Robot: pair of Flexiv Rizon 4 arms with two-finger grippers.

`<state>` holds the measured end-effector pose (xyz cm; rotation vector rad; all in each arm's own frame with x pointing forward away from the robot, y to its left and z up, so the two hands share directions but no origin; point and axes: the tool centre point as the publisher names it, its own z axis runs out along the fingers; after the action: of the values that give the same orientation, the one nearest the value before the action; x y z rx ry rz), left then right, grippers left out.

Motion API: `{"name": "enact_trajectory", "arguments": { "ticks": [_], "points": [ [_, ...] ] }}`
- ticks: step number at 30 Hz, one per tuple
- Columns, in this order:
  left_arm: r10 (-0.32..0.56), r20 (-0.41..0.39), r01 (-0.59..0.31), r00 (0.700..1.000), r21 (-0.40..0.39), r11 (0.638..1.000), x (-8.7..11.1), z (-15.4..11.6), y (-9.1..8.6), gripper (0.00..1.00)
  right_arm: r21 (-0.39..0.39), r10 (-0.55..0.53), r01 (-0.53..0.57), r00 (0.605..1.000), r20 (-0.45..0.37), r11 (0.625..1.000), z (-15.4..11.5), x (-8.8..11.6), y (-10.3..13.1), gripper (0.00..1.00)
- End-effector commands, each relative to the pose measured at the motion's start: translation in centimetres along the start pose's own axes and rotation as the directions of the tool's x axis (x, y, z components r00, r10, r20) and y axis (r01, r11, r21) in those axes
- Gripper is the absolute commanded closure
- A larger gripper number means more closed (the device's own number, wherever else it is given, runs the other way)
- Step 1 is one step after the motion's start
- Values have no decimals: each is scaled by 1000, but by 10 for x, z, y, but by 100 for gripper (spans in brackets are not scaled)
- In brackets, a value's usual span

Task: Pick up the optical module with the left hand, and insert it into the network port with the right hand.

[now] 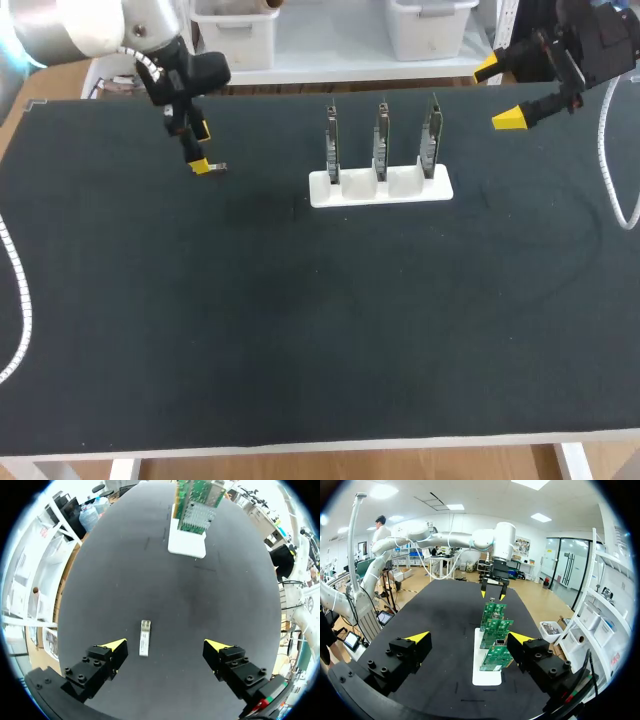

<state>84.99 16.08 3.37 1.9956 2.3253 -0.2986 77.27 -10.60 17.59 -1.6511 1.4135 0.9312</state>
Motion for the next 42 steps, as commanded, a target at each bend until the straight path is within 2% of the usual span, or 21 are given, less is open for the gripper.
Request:
{"name": "enact_trajectory", "arguments": {
  "ticks": [1,7,14,33,39,42],
  "points": [
    [-11,-17,12,1000,70,997,5,3,9,0,1,-1,1,1000,0,1000,0,0,0,0],
    [-38,-11,39,999,87,995,14,15,6,0,1,-1,1,1000,0,1000,0,0,0,0],
    [-61,10,60,998,106,993,15,29,6,0,1,-1,1,1000,0,1000,0,0,0,0],
    [-52,14,50,999,118,992,14,30,7,0,1,-1,1,1000,0,1000,0,0,0,0],
    [-31,-34,31,999,5,1000,-22,-10,32,0,1,-1,1,1000,0,1000,0,0,0,0],
    [-35,-26,35,999,3,999,-26,-13,35,0,1,-1,1,1000,0,1000,0,0,0,0]
  ]
}}
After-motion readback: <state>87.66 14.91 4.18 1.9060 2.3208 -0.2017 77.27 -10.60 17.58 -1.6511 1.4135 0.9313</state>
